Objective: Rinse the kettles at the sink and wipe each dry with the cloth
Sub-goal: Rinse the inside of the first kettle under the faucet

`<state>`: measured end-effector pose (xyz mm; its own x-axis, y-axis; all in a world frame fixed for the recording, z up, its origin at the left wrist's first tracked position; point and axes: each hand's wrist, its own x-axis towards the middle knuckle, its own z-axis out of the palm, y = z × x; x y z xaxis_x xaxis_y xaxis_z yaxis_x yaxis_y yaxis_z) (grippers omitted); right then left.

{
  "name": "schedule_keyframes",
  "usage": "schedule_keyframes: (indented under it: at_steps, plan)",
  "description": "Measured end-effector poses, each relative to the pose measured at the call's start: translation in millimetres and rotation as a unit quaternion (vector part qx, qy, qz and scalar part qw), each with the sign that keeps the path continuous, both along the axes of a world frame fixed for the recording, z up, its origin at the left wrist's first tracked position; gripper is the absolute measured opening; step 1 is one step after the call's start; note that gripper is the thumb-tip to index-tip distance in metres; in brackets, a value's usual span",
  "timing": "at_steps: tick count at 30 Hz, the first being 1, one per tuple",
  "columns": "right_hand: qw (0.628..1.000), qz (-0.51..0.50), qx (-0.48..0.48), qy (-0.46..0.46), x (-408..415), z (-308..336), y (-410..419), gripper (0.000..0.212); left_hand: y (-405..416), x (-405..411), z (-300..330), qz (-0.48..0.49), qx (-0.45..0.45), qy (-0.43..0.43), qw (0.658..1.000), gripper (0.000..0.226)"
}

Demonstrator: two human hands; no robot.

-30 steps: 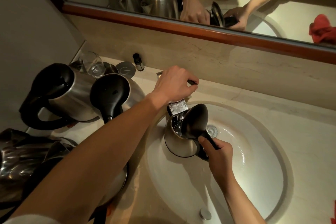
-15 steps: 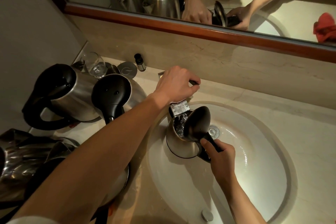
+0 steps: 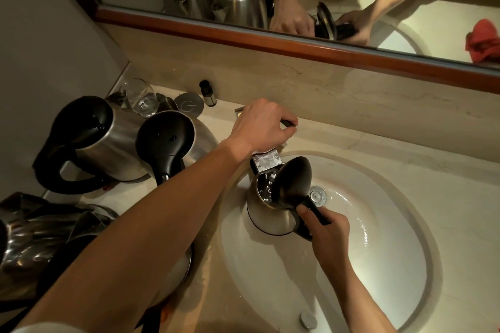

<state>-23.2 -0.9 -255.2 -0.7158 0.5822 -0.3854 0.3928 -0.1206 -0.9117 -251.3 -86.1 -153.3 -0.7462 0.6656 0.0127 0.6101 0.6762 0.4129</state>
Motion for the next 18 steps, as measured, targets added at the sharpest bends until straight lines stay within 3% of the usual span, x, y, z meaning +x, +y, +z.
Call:
schedule_keyframes:
  at_steps: [18]
  plan:
    - [1.0,-0.008,-0.008,-0.009,-1.4,0.3,0.0,0.056,-0.1,-1.4,-1.7,-0.007,-0.004,0.007,1.0,0.023]
